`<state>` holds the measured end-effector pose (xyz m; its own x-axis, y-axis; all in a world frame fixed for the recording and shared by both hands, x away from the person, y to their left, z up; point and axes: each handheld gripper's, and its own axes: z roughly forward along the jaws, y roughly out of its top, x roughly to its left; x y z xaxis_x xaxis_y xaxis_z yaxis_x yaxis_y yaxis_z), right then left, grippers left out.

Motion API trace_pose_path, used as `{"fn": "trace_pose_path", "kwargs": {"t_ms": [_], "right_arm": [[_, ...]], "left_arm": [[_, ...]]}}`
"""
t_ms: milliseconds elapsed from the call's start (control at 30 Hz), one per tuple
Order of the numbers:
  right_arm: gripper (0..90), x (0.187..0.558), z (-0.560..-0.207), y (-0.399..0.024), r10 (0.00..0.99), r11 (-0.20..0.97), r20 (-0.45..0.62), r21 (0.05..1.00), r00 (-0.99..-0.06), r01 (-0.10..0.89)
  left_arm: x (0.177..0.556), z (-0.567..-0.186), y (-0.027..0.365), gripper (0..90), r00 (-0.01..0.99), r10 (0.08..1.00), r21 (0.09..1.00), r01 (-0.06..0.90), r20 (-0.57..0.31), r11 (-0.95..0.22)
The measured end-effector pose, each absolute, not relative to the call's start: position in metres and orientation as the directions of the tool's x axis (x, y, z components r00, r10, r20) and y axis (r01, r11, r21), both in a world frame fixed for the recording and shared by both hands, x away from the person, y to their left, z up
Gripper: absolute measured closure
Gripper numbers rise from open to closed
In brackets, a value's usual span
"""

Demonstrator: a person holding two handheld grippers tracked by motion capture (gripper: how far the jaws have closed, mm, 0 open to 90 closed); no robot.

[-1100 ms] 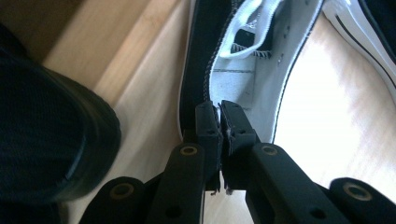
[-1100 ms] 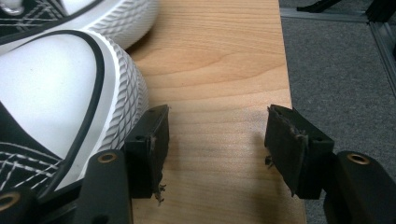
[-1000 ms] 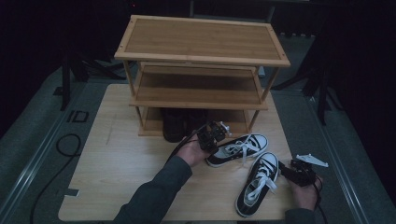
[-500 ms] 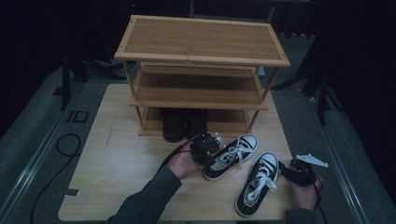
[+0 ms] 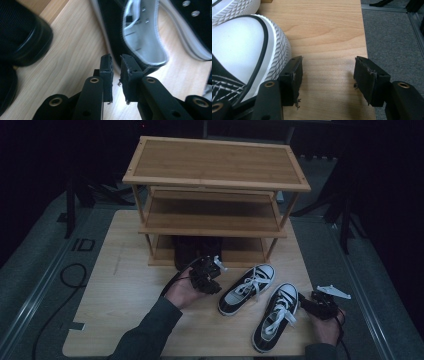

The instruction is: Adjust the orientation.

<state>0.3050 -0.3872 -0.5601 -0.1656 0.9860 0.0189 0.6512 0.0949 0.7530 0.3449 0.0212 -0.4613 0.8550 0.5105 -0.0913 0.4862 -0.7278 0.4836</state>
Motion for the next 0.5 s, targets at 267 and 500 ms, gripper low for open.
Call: {"fn": "trace_pose_path", "kwargs": {"t_ms": [267, 500], "right_arm": [[44.0, 0.299, -0.550, -0.381, 0.981, 0.144, -0.021, 0.737, -0.191, 0.661], [46.4, 0.291, -0.532, -0.375, 0.970, 0.184, -0.033, 0.750, -0.242, 0.636]], "left_arm": [[0.347, -0.477, 0.033, 77.5, 0.841, 0.534, 0.487, 0.505, -0.091, -0.712], [0.348, -0.485, 0.047, 75.6, 0.828, 0.554, 0.479, 0.522, -0.086, -0.706]]}}
